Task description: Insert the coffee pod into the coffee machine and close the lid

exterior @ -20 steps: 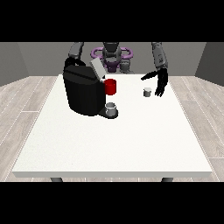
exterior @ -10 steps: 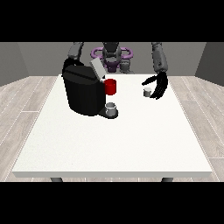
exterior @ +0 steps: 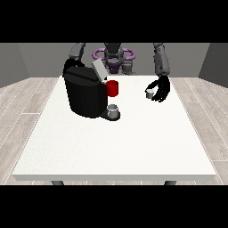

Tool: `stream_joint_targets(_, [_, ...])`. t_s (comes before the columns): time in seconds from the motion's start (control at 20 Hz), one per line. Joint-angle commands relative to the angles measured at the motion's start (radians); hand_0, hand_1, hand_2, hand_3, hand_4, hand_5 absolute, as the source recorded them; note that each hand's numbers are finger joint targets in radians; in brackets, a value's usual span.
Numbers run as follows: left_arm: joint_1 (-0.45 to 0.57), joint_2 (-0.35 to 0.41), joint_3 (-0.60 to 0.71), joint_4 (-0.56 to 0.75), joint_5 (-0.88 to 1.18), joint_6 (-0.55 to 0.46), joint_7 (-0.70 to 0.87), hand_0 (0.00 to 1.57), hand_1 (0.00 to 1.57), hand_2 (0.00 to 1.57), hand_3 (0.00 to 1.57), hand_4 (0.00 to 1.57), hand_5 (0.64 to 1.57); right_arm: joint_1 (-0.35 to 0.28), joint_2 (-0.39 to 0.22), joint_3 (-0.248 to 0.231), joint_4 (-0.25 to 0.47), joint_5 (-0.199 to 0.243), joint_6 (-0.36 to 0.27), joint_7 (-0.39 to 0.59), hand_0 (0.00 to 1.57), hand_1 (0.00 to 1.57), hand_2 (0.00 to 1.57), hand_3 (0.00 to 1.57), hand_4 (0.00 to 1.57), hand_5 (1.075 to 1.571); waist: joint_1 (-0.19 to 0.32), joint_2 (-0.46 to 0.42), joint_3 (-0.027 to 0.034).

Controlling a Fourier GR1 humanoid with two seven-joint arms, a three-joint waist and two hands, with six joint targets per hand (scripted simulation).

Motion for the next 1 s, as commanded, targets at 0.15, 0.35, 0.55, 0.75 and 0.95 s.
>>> stream_joint_targets(0.15, [-0.056,-0.047,-0.011,0.052,-0.070,0.125,0.016,0.92,0.92,1.04,0.83,0.36,1.571,0.005,0.008,-0.004,0.008,-0.020,0.006,-0.027,0.00,0.00,0.00,0.00,0.52,1.571,-0.019,0.004,-0.0010])
stream_joint_targets(0.35, [-0.050,0.030,-0.014,0.099,-0.106,0.098,-0.036,0.90,0.90,1.01,0.78,0.31,1.571,0.002,-0.026,-0.039,0.014,-0.056,0.047,-0.039,0.00,0.00,0.00,0.00,0.43,1.571,-0.017,0.038,-0.0011])
stream_joint_targets(0.55, [-0.072,0.020,-0.029,0.097,-0.125,0.078,-0.077,1.17,1.17,1.29,1.18,0.41,1.571,-0.012,0.011,-0.023,0.037,-0.016,-0.016,-0.052,0.00,0.00,0.00,0.00,0.43,1.571,0.018,0.019,-0.0010])
stream_joint_targets(0.75, [-0.107,0.022,-0.042,0.066,-0.128,0.005,-0.061,1.42,1.42,1.46,1.42,0.56,1.571,-0.017,-0.014,-0.061,0.073,-0.047,-0.008,0.016,0.00,0.00,0.00,0.00,0.44,1.571,0.029,-0.047,-0.0008])
stream_joint_targets(0.95, [-0.178,-0.041,-0.065,-0.010,-0.113,-0.062,-0.032,1.40,1.40,1.42,1.36,0.60,1.571,-0.019,-0.017,-0.077,0.184,-0.055,0.011,-0.079,0.00,0.00,0.00,0.00,0.49,1.571,0.059,-0.068,-0.0001])
